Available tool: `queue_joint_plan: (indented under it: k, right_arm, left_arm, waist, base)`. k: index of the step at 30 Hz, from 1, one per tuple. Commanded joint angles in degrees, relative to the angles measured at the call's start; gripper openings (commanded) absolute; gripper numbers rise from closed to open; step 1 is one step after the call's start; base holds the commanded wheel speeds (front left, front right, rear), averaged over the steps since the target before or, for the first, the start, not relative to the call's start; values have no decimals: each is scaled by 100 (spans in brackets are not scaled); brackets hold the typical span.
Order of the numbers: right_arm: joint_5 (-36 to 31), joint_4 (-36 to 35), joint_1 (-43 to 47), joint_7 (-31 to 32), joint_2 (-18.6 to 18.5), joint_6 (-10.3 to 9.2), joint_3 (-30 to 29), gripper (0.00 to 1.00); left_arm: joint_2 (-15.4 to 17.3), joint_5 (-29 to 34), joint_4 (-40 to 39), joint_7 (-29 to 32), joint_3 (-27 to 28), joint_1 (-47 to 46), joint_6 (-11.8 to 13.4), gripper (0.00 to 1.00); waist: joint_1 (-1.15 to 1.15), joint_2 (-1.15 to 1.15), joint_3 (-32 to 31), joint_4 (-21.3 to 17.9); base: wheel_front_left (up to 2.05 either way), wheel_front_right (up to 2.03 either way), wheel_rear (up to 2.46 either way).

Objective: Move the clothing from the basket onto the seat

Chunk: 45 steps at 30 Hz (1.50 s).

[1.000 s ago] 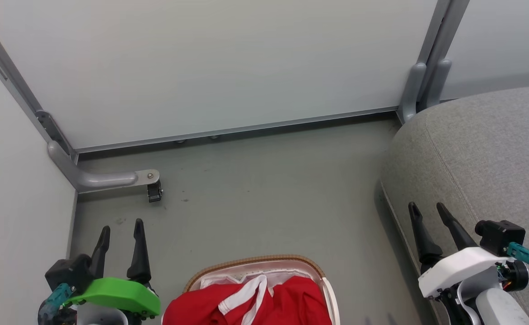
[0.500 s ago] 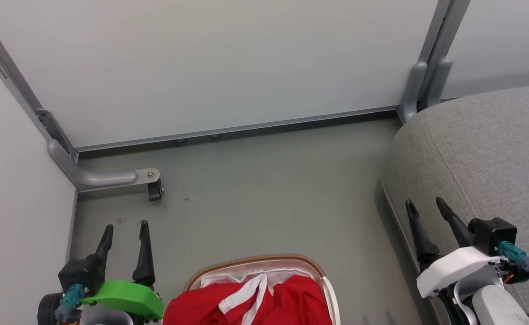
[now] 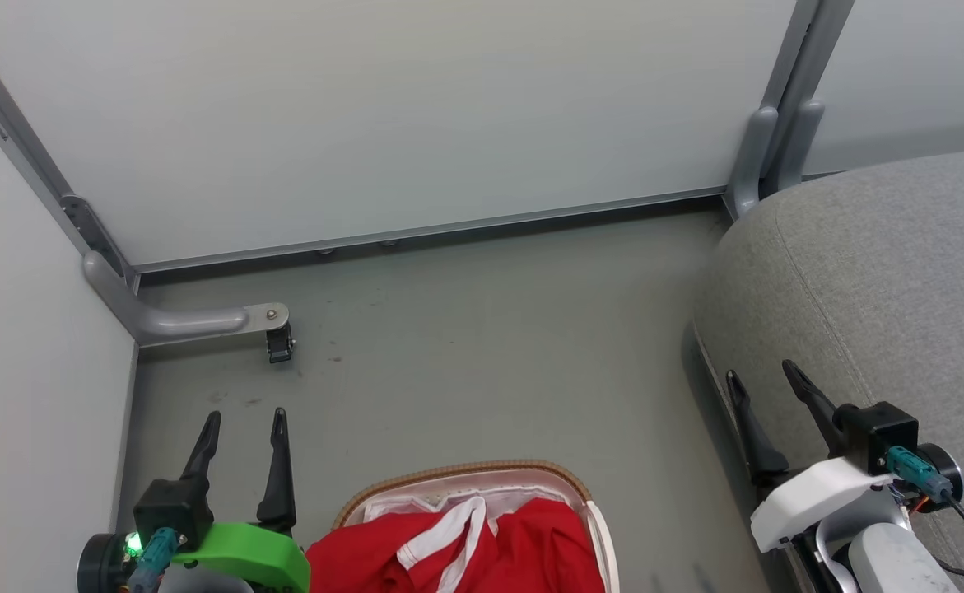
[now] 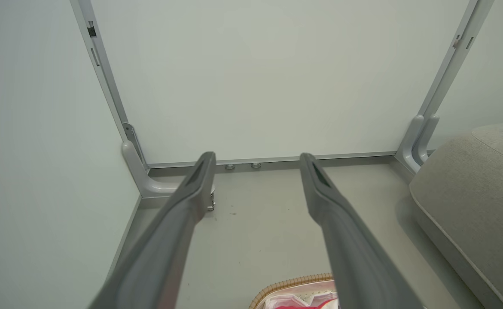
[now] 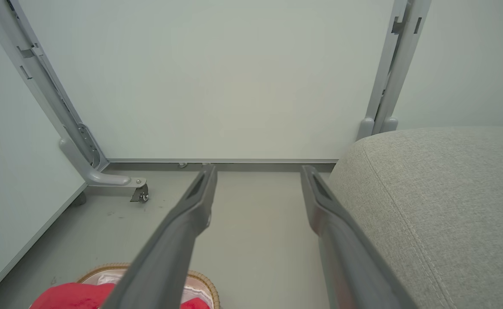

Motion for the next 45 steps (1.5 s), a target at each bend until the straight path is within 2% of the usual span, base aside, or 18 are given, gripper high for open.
queue_joint_plan:
  k: [1,11,17,40,45]
  right_arm:
    - [-124,5,-47,-52,-39,0,24,100]
    - [-459,-109,-286,-149,-51,-1,124,100]
    - [-386,-197,-534,-146,-22,-1,181,100]
    - [-288,-721,-1456,-146,-31,-1,371,100]
    - [-260,-874,-1662,-146,8,-1,417,100]
  left_arm:
    - [28,134,-20,-47,-20,87,31,100]
    - [30,232,62,-149,-301,-193,-12,100]
    - [30,-5,370,-135,-599,-499,-48,100]
    - [32,-927,2299,-135,-1865,-1865,-134,100]
    - [36,-962,2764,-135,-2174,-2165,-129,100]
  waist:
    - [0,0,24,-13]
    - [0,0,581,-158]
    - [0,0,1076,-297]
    - [0,0,2842,-746]
    - [0,0,3194,-913]
  base:
    - [0,0,0]
    - [0,0,0]
    - [0,0,0]
    - [0,0,0]
    - [0,0,0]
